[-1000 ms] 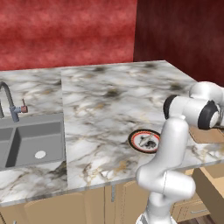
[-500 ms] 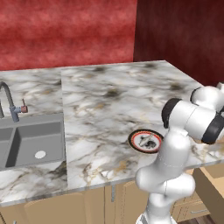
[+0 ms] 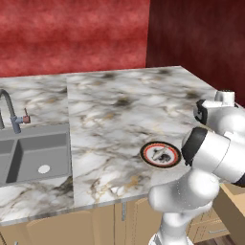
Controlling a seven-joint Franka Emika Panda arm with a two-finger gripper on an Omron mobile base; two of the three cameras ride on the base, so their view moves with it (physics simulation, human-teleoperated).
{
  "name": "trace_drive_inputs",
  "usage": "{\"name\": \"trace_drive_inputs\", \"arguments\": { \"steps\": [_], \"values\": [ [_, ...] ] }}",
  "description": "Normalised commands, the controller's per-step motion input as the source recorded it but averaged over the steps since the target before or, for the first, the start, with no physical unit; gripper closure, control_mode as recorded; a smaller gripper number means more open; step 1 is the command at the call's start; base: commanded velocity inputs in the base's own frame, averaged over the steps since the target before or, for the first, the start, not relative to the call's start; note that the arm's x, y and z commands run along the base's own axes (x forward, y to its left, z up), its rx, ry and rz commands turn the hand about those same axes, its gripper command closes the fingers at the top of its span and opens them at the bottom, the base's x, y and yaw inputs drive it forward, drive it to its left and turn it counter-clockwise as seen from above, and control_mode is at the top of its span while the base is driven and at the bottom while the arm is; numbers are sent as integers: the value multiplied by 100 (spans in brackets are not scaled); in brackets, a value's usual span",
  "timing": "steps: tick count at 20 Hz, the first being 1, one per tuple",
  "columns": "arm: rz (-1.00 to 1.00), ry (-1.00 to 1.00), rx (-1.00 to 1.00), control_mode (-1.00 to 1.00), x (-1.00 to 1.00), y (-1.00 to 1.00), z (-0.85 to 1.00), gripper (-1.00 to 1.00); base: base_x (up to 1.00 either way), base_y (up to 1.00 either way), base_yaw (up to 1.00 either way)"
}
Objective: Pick up the knife from the drawer and place it on the cutting board. Then place the meat from the plate to the cutting board.
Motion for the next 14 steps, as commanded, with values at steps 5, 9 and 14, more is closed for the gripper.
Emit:
{"name": "trace_drive_inputs", "arguments": {
  "steps": [5, 9, 14],
  "values": [
    [-29, 8, 1, -100, -17, 37, 25, -100, 0, 0, 0],
    [-37, 1, 7, -100, -25, 26, 12, -100, 0, 0, 0],
    [-40, -3, 13, -100, -17, 39, 4, -100, 0, 0, 0]
  ]
}}
